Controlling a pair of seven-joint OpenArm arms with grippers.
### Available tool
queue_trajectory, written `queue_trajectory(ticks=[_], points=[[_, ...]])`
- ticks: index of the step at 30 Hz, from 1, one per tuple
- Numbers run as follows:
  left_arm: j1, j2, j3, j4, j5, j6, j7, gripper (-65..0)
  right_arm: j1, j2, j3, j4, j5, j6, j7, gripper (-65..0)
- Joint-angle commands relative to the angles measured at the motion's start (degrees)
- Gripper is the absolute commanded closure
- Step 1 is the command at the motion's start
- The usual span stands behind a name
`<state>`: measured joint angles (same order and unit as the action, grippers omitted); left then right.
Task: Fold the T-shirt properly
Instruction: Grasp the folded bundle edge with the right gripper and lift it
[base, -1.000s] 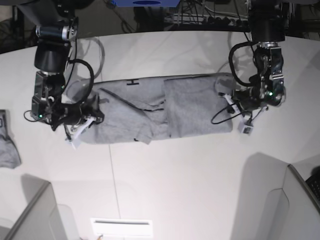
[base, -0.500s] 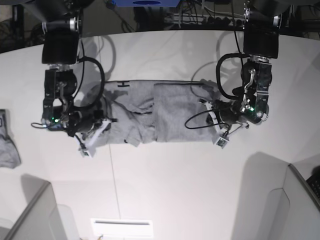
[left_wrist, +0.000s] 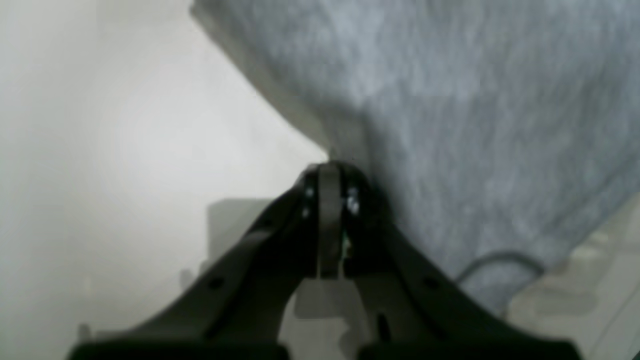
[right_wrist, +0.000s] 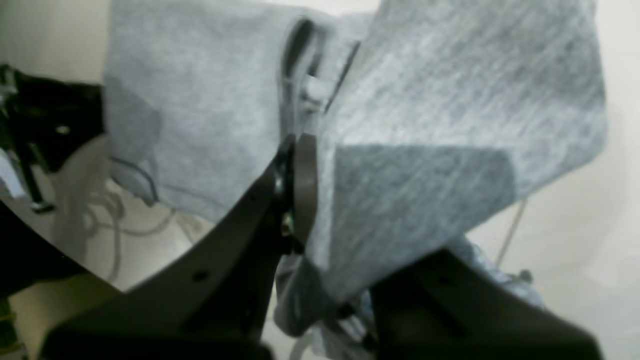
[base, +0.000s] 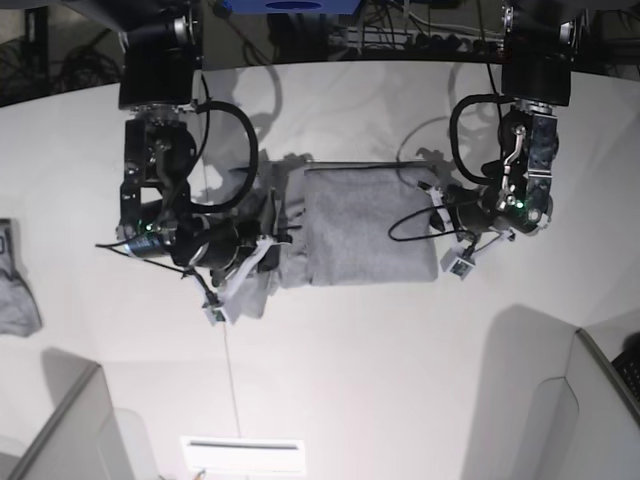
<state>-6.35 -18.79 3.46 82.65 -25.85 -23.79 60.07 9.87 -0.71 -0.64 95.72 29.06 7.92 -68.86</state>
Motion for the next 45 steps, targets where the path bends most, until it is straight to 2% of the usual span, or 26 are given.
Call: queue_trajectory(ticks=[1,8,12,15,18,22,27,31,39,45], points=[[-0.7,-1.0,-0.3,1.2,-0.6,0.0,-0.7,0.0,1.3,-0.5,0.1,1.8,0.8,0.1,0.3,0.0],[1.9,-2.8,0.2,1.2,-0.5,-0.1,-0.9,0.0,1.0,-3.8,-0.2,2.4,0.8,0.1,-0.4,0.0],[2.8,-2.9,-0.3,2.2,-0.5,-0.1,-0.8,0.0,1.3,-4.6,-4.0,4.5,0.9,0.1,-0.3,0.0],[3.1,-3.0,-0.3,3.6,-0.4,-0.1,-0.8,0.0,1.3,-5.8,-6.4,4.8,0.8,-2.8,-0.1,0.0],[3.1,-3.0,-0.3,3.8,-0.4,-0.1,-0.8,0.0,1.3,-6.0,-10.1,4.7,1.1,-5.9,2.8,0.0],[3.1,-3.0,-0.1,3.7,-0.7,-0.1,-0.8,0.0,1.1,-6.0,-14.3,4.2,1.1,-6.4,5.1,0.0],[4.2,-3.0,-0.3,4.8,-0.5,-0.1,-0.8,0.0,1.2,-6.1,-17.7,2.8,1.1,-8.3,5.1,0.0],[6.1,-3.0,-0.3,6.4,-0.5,-0.1,-0.7,0.0,1.3,-6.3,-20.2,1.8,1.1,-8.6,7.7,0.0],[7.6,-3.0,-0.3,7.0,-0.5,-0.1,-0.7,0.0,5.1,-7.0,-20.7,-9.5,1.1,-8.6,14.3,0.0],[8.8,-3.1,-0.4,7.0,-0.5,-0.1,-0.7,0.0,6.6,-7.3,-20.7,-10.6,2.8,-8.6,14.8,0.0]])
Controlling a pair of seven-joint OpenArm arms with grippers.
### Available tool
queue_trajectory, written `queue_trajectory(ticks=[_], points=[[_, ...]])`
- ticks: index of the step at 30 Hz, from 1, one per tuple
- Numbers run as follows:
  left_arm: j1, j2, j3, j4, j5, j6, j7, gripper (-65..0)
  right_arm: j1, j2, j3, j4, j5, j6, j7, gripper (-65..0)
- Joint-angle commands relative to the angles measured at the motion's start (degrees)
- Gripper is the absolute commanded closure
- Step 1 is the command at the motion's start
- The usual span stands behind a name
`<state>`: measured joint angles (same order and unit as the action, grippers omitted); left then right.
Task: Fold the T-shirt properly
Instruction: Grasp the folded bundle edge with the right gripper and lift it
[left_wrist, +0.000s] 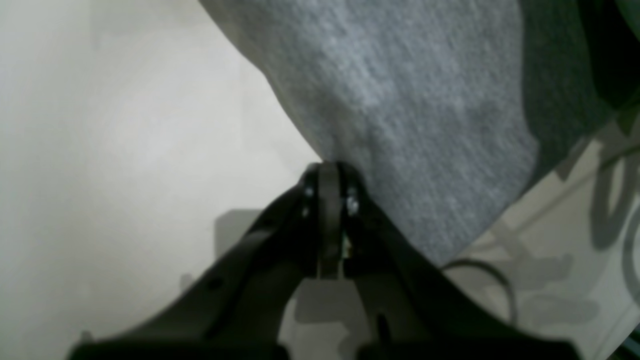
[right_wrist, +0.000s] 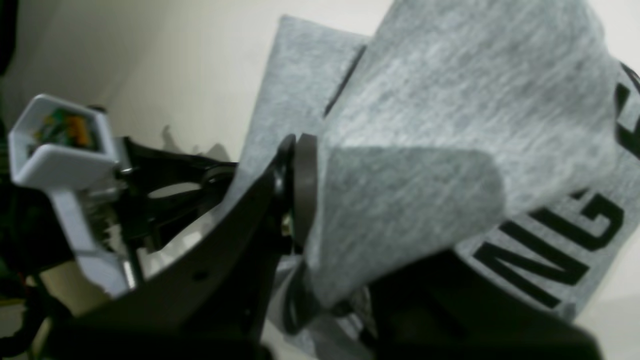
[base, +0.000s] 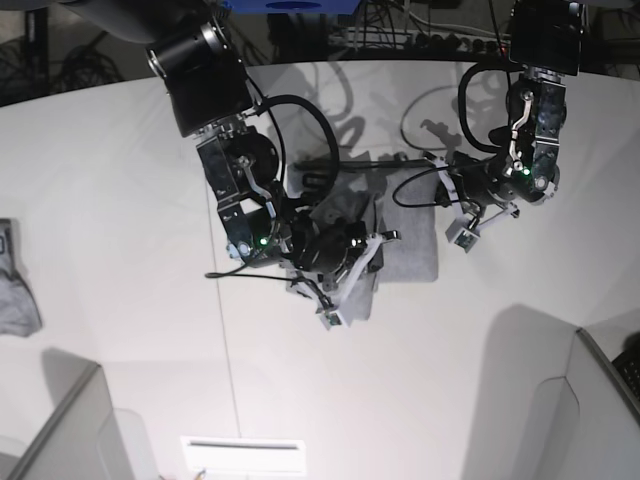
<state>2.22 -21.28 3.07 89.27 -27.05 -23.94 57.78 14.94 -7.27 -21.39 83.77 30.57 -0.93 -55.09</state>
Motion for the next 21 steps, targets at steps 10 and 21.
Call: queue_trajectory(ticks=[10,21], points=[[0.0,-0.6,0.0,0.4,0.7,0.1,1.6,0.0,2.1,-0.8,-4.9,1.0,6.8,-4.2,1.4,0.0],[1.9,-2.9,-0.2,2.5,0.3,0.1,1.6,0.0,3.1,-0.6,-5.8,-4.5,6.8,-4.2,4.5,0.0]])
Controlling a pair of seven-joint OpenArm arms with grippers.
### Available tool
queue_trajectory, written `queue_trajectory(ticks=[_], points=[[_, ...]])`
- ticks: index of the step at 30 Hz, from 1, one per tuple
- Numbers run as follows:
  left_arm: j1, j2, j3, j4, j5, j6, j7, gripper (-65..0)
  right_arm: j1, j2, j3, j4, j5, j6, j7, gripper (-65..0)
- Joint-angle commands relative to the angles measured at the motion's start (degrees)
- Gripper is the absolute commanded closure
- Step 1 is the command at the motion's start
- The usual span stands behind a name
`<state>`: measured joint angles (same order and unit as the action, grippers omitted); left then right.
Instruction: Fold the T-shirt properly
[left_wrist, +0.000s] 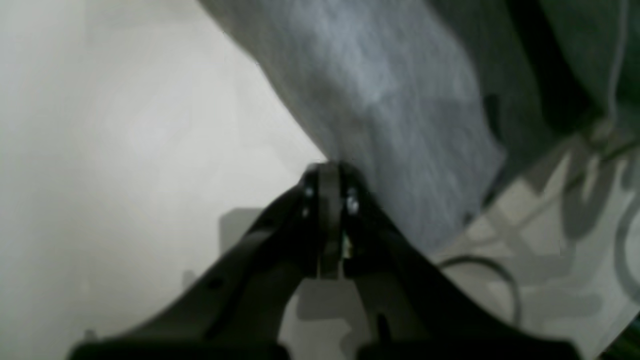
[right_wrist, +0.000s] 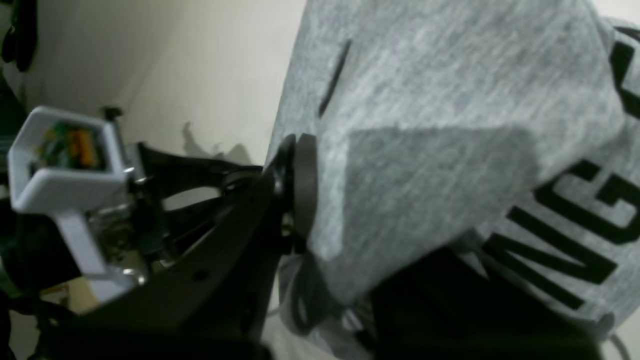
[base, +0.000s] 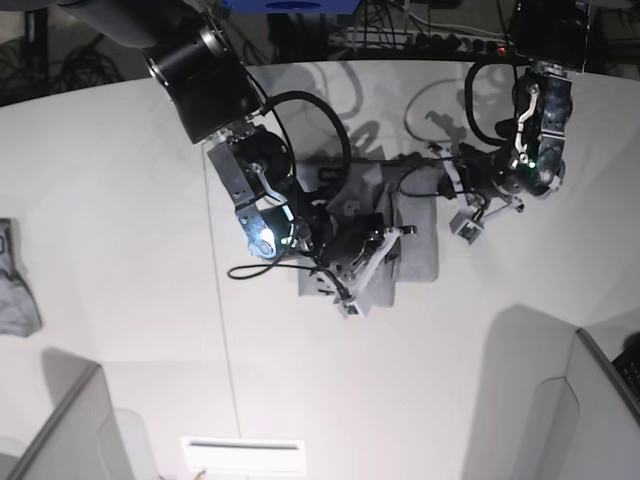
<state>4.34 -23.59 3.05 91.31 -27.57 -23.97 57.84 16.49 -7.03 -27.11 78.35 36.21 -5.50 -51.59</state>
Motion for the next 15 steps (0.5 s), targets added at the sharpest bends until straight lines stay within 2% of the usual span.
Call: queue_trajectory(ticks=[1,7,15], points=[[0.0,-1.0,-1.2,1.1,0.8,0.1,1.5,0.0,1.7,-0.8,-0.1,0.9,1.1,0.4,1.0,0.0],[4.9,-0.7,-15.0,4.5,0.7,-0.2,1.5,0.0,1.9,-0.8,-1.7,1.1,1.1,0.6,0.6,0.0],[5.9,-1.0,-16.9,4.6,0.7,-0.2,1.5,0.0,2.3,-0.8,-3.3,1.3,1.2,0.5,-0.2,0.0]])
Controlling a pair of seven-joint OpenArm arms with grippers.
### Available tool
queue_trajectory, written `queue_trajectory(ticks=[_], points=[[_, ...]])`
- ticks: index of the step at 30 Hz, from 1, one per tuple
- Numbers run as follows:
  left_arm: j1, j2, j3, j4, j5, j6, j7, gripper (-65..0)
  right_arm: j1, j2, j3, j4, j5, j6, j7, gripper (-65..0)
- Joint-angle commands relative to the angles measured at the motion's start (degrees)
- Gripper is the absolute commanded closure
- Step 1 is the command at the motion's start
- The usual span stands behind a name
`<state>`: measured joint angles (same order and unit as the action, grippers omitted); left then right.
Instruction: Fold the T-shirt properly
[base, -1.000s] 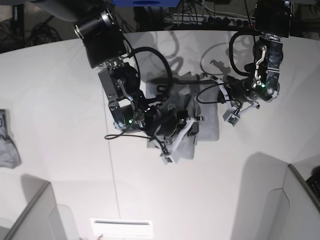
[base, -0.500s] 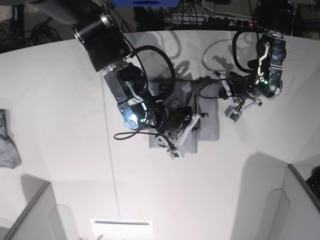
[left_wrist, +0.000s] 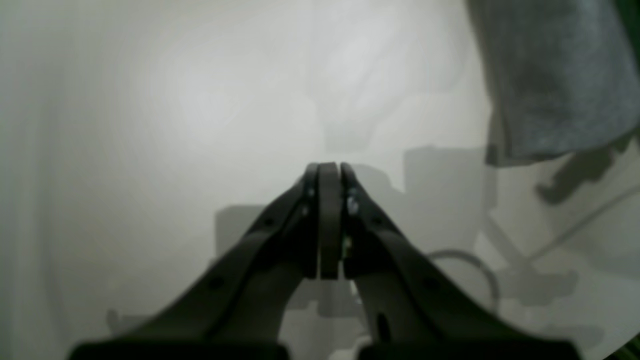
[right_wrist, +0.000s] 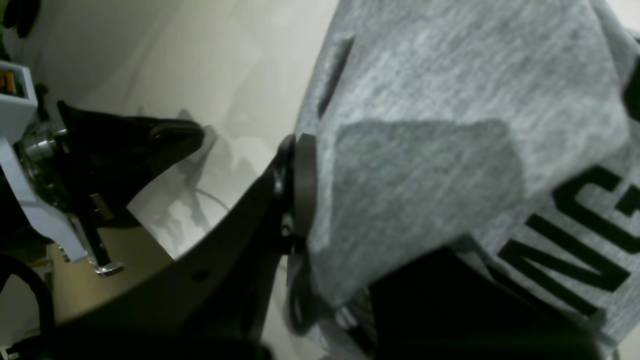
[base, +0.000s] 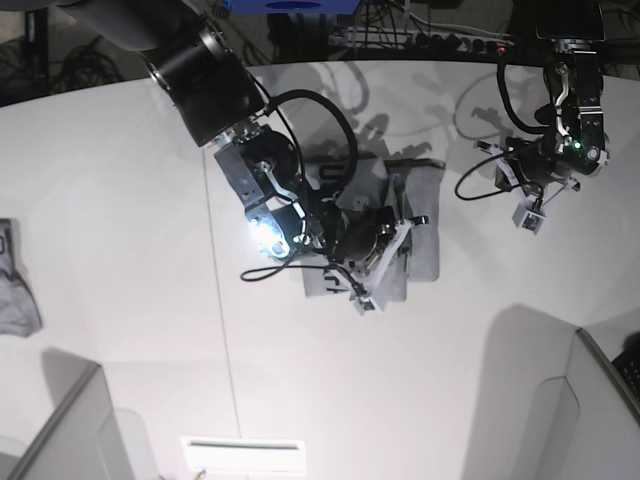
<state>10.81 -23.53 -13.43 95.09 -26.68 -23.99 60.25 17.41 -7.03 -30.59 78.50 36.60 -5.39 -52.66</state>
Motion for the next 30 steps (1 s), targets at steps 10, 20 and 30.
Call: queue_trajectory(ticks=[10,20,30], points=[[-0.5,-1.0,-0.5,1.1,-0.2,-0.1,-0.9,0.0,1.3,-0.8,0.6,0.8,0.8,0.2,1.1,0.0],[2.3,2.1,-20.5,0.7,-0.1,-11.8,4.1,0.0,1.3,-0.8,0.6,-1.7,0.8,0.2,1.2,-27.6],[2.6,2.3,-30.5,0.8,0.3,-15.8,6.8,0.0,1.4,-1.0,0.3,-0.9,0.8,0.2,1.1,-45.3]])
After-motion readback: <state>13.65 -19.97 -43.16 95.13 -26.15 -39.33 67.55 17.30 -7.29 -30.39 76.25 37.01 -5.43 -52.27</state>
